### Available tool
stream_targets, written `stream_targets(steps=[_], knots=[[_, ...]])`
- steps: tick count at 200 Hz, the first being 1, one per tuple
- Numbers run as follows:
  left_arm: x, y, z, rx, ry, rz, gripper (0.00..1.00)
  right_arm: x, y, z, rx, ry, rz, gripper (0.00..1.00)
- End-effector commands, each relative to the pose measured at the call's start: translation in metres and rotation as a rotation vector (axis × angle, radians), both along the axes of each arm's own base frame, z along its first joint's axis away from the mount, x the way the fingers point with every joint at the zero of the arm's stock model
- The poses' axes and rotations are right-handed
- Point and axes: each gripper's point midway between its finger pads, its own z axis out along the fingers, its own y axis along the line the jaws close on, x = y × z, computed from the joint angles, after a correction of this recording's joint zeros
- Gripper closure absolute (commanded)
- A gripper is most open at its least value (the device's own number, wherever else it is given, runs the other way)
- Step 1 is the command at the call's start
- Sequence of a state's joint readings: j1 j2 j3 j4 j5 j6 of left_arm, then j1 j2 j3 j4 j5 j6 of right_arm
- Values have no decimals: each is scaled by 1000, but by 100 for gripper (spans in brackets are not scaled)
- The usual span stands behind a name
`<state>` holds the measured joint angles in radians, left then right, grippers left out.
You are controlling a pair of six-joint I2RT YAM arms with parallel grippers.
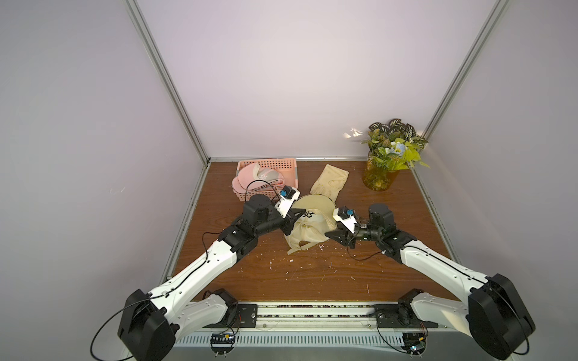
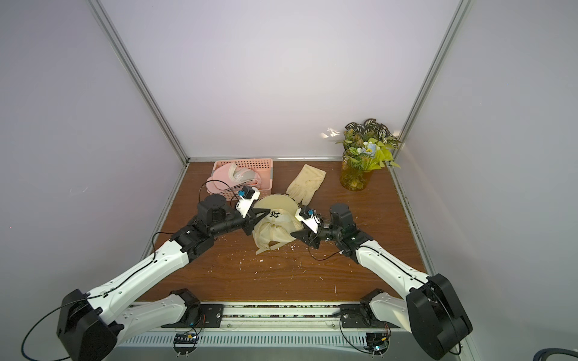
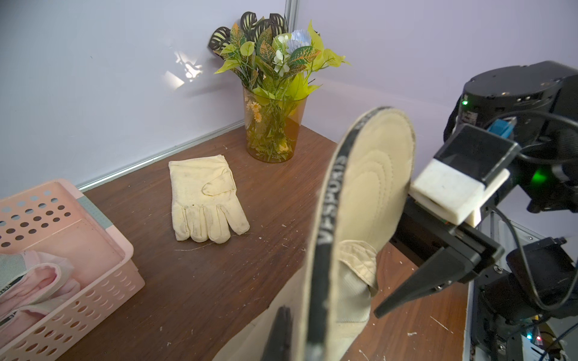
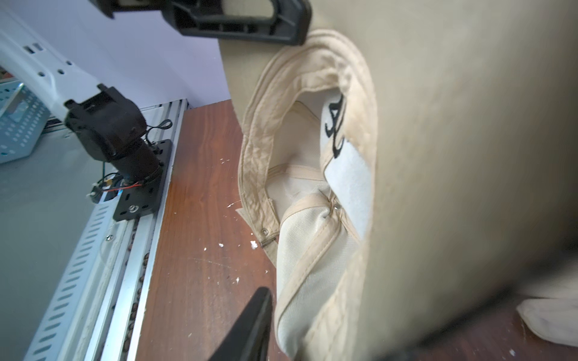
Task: Turn the baseball cap inside out
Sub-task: Turn over the baseball cap.
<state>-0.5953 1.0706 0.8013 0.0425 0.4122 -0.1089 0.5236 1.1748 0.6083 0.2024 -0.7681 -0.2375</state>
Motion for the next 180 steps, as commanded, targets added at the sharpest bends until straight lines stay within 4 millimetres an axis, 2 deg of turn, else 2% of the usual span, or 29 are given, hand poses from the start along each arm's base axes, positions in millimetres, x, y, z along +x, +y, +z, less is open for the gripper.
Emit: stream_targets(steps=[1, 73, 103, 137, 162, 180], knots=[[2, -2, 65, -149, -135, -12, 100, -28, 8, 4, 36, 67, 154, 59], [4, 3, 71, -197, -140, 18, 100, -40, 11, 17, 92, 81, 216, 68], [3, 0, 66, -196, -129, 0, 100, -38, 11, 26, 123, 63, 195, 87], [3, 1, 60, -185, -123, 4, 100, -25, 6, 43, 162, -5, 85, 98], [4, 2, 56, -180, -119, 11, 100, -17, 1, 54, 186, -38, 6, 100], [3, 3, 56, -184, -114, 14, 100, 1, -7, 57, 191, -26, -130, 100]])
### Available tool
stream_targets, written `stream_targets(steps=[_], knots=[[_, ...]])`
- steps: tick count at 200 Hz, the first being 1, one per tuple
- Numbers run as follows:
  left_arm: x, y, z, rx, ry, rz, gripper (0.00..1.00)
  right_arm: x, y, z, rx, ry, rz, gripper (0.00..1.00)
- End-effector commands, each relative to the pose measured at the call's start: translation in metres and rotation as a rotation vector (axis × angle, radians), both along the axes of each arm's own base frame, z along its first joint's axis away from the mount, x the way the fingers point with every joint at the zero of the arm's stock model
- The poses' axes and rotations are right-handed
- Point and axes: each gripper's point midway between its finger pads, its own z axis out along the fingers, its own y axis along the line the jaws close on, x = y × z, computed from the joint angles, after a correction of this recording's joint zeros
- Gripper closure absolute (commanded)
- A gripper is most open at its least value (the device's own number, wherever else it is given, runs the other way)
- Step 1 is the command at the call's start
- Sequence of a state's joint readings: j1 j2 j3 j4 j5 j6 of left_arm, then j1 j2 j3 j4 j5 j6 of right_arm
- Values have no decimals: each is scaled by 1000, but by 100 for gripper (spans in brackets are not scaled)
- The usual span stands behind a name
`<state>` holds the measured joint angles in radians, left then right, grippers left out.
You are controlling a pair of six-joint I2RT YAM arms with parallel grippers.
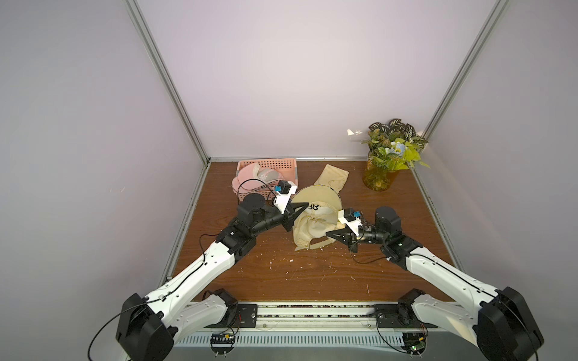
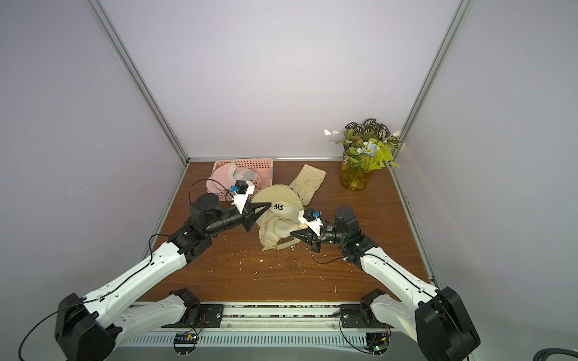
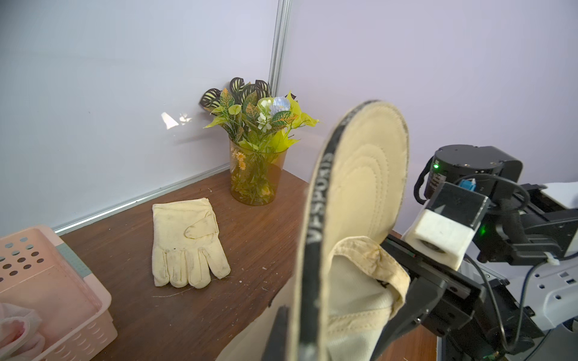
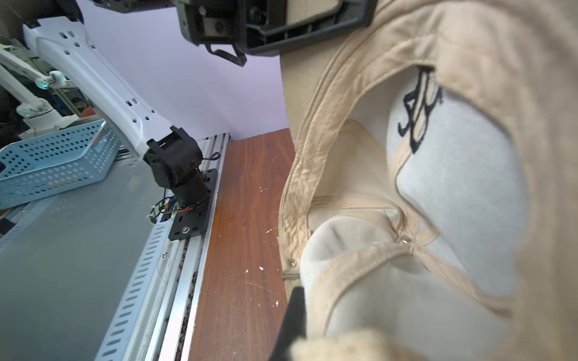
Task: Turn the baseball cap inside out
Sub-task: Turn over the baseball cap.
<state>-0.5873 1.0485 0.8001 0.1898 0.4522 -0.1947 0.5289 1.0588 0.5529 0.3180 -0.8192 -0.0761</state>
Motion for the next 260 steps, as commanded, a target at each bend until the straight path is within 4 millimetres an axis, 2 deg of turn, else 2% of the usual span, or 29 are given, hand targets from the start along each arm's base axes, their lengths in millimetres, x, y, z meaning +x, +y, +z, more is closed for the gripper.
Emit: stream_targets(steps=[1, 20, 38, 72, 87, 111, 143, 168, 198, 224, 241, 260], knots=[[3, 7, 15, -40, -48, 30, 100, 21, -6, 22, 52, -23, -154, 100], [3, 7, 20, -62, -46, 31, 100, 56, -22, 17, 41, 55, -383, 100], [1, 6, 29, -105, -34, 21, 100, 92, -46, -2, -13, 175, -644, 100], [3, 8, 51, -210, -4, 40, 99, 120, -65, -45, -204, 316, -841, 100], [6, 9, 55, -254, 14, 59, 99, 126, -70, -58, -242, 363, -900, 100], [19, 16, 48, -288, 55, 142, 99, 128, -67, -74, -312, 376, -930, 100], [45, 44, 28, -311, 100, 369, 100, 116, -52, -88, -433, 337, -865, 85], [55, 54, 14, -295, 117, 453, 100, 107, -46, -93, -464, 325, -812, 79], [56, 46, -2, -254, 142, 425, 100, 103, -42, -82, -441, 292, -775, 73], [56, 39, -23, -182, 183, 395, 100, 99, -40, -53, -345, 217, -751, 55], [52, 30, -39, -132, 221, 345, 100, 100, -50, -31, -279, 149, -796, 43], [45, 19, -53, -115, 265, 274, 100, 99, -60, -9, -219, 49, -828, 40]])
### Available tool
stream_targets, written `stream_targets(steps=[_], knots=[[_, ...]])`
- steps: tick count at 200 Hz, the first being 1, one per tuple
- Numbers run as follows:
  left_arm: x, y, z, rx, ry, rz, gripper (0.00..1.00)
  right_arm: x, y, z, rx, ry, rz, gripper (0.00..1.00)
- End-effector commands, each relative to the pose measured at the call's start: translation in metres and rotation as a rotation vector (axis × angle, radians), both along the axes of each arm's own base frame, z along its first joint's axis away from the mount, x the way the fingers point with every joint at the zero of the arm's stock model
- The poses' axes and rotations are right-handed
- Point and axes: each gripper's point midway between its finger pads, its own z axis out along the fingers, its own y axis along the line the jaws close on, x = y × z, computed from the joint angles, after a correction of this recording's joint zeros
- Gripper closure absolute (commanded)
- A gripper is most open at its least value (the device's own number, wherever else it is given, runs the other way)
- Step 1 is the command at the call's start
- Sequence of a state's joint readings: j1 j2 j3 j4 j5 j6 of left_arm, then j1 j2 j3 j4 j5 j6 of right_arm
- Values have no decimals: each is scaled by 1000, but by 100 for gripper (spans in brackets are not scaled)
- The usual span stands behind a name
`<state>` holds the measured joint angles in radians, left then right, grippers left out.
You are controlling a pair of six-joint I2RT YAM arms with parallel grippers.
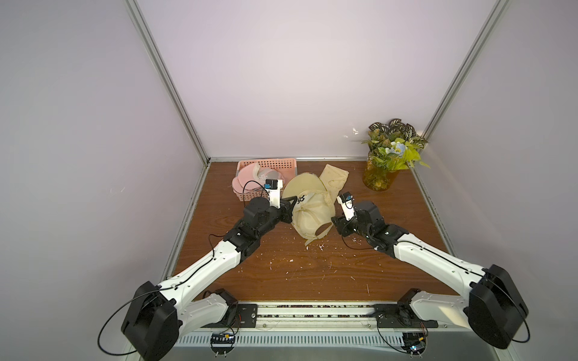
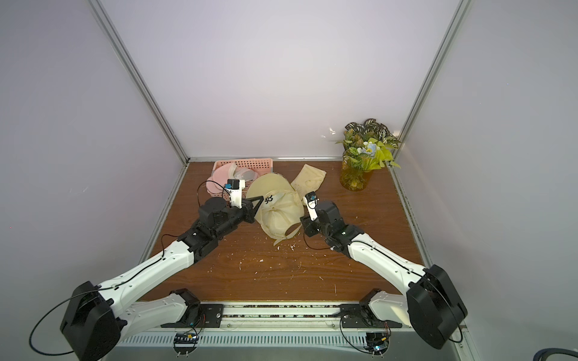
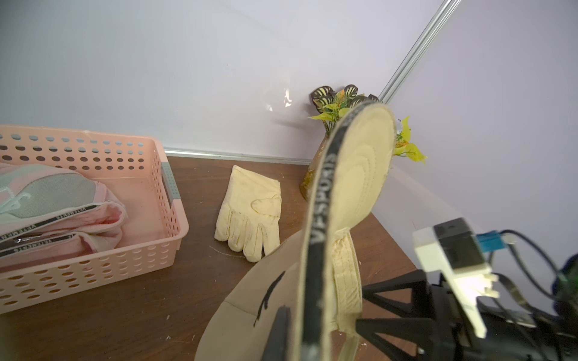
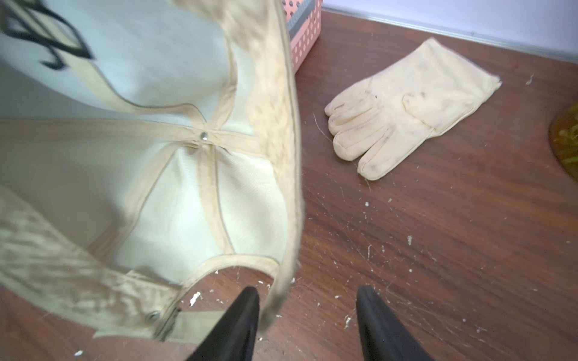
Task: Turn the baseball cap inside out
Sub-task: Turn over the baseball cap.
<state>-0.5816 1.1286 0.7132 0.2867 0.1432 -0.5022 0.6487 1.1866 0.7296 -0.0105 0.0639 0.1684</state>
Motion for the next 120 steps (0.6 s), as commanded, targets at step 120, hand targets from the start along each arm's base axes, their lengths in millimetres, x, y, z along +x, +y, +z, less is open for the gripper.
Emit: stream_targets(steps=[120], knots=[[-9, -41, 2, -206, 141, -204, 100, -30, 74, 77, 169, -410, 296, 60]])
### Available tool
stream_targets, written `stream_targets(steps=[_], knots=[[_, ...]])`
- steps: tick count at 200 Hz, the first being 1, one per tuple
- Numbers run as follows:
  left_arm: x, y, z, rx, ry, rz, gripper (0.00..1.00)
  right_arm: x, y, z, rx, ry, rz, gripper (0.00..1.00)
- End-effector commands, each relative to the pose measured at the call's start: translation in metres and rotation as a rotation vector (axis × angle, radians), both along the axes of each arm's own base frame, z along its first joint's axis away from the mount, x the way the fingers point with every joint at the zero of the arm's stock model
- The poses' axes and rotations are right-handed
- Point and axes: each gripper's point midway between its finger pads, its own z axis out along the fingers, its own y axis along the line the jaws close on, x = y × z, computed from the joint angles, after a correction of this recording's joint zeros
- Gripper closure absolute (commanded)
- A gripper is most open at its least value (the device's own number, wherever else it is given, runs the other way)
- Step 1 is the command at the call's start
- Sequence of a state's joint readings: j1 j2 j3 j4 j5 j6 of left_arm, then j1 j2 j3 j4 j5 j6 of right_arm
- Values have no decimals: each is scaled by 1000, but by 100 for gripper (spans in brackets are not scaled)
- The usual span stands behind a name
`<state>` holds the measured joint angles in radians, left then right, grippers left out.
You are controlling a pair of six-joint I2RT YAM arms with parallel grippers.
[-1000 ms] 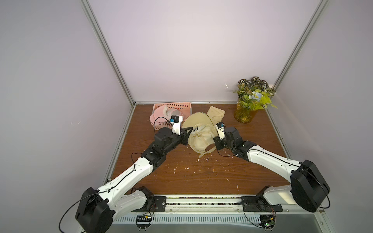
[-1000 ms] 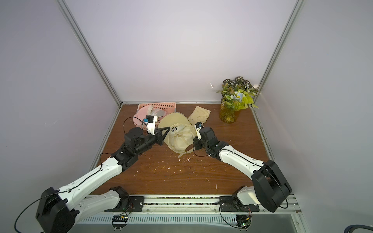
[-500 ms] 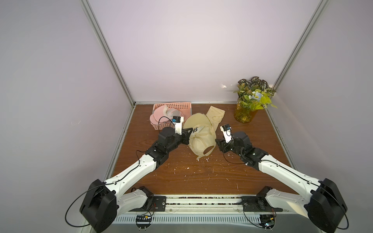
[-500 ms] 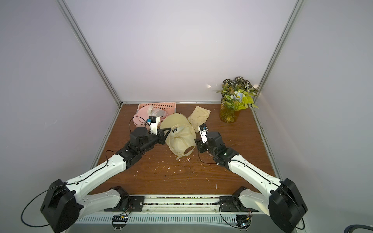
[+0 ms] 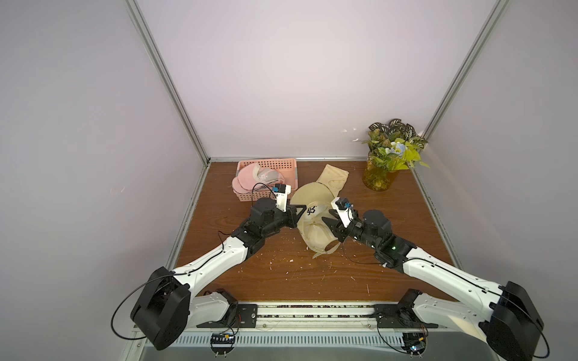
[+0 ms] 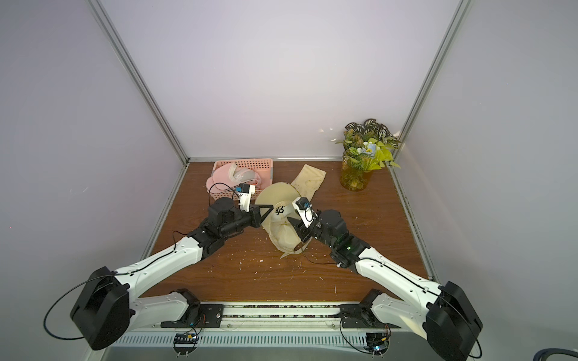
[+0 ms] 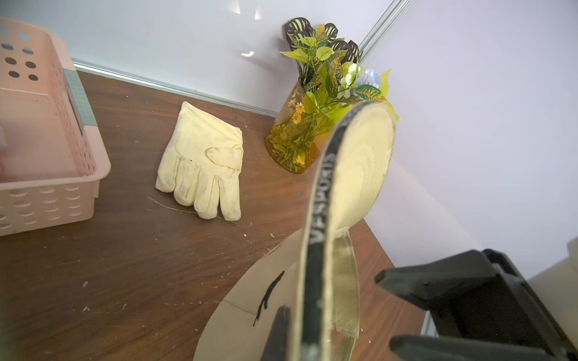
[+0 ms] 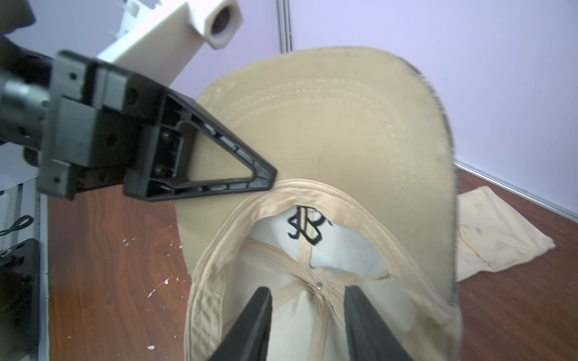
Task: Turn the baseball cap inside out
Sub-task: Turn over the baseball cap.
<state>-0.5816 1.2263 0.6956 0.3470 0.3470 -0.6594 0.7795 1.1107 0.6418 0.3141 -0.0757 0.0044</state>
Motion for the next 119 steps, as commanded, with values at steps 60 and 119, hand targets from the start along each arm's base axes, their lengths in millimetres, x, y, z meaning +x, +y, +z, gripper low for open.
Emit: stream_targets(steps=[60, 119], knots=[[-9, -20, 51, -197, -41, -124, 100, 43, 10, -6, 33, -87, -223, 63], [-19, -29, 70, -294, -51, -208, 100, 47, 27, -41, -10, -10, -176, 58]])
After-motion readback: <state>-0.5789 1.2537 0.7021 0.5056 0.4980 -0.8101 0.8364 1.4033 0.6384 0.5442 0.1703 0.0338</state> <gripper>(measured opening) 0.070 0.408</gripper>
